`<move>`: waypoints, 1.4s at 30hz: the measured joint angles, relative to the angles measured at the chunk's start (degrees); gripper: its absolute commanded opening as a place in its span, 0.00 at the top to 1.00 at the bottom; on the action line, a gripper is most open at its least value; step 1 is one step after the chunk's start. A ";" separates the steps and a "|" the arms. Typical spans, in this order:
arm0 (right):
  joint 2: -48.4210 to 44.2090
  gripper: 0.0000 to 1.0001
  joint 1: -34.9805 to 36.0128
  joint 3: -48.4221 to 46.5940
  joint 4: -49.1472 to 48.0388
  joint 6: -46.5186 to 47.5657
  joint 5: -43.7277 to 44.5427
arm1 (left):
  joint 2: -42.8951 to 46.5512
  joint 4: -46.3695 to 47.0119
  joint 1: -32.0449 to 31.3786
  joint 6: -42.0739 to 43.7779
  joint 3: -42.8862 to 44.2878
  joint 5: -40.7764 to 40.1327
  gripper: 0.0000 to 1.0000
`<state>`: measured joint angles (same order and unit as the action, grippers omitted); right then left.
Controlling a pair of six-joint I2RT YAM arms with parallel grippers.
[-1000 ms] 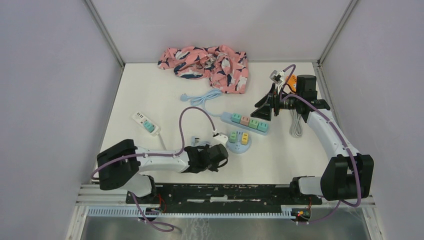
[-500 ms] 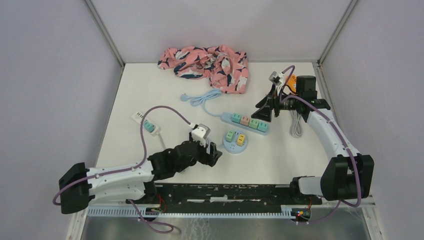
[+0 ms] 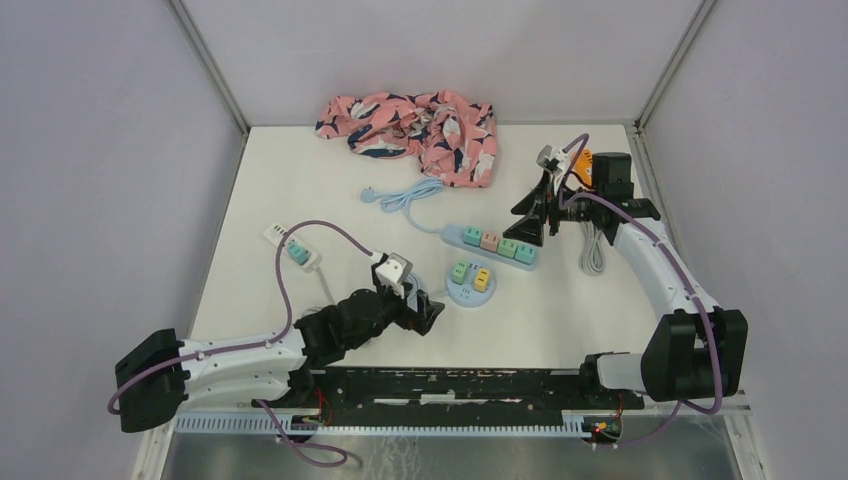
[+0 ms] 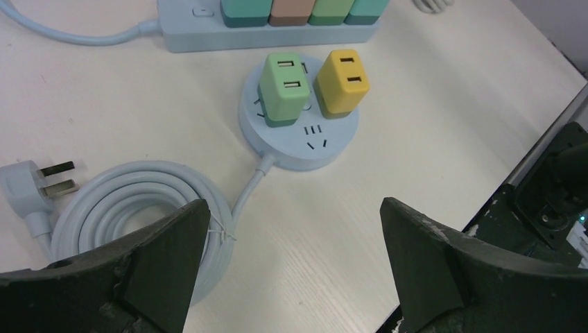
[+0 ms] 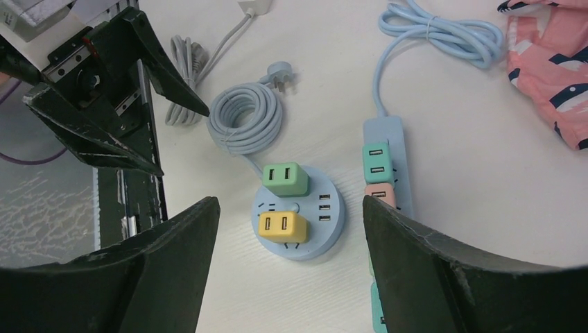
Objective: Pull the plug off the socket
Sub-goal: Move the socket to the center of the board, then remove the plug from the socket.
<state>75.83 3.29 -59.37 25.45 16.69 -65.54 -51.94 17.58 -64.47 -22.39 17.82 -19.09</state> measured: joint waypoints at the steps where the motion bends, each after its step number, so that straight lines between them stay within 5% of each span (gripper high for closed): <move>1: 0.00 0.18 0.04 0.15 0.00 0.61 -0.09 | -0.90 0.13 0.22 0.00 0.00 0.26 0.01; 23: 3.21 0.13 15.45 3.04 15.56 40.48 9.92 | -2.62 6.84 5.31 -0.04 -2.62 8.22 0.00; 42: 11.74 0.14 27.80 2.67 15.52 37.88 31.15 | -7.98 12.17 5.90 -1.81 -2.91 7.65 0.05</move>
<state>87.57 31.09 -56.71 40.97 54.57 -34.39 -59.92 29.76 -58.57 -24.21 14.92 -11.44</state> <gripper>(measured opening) 0.880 0.952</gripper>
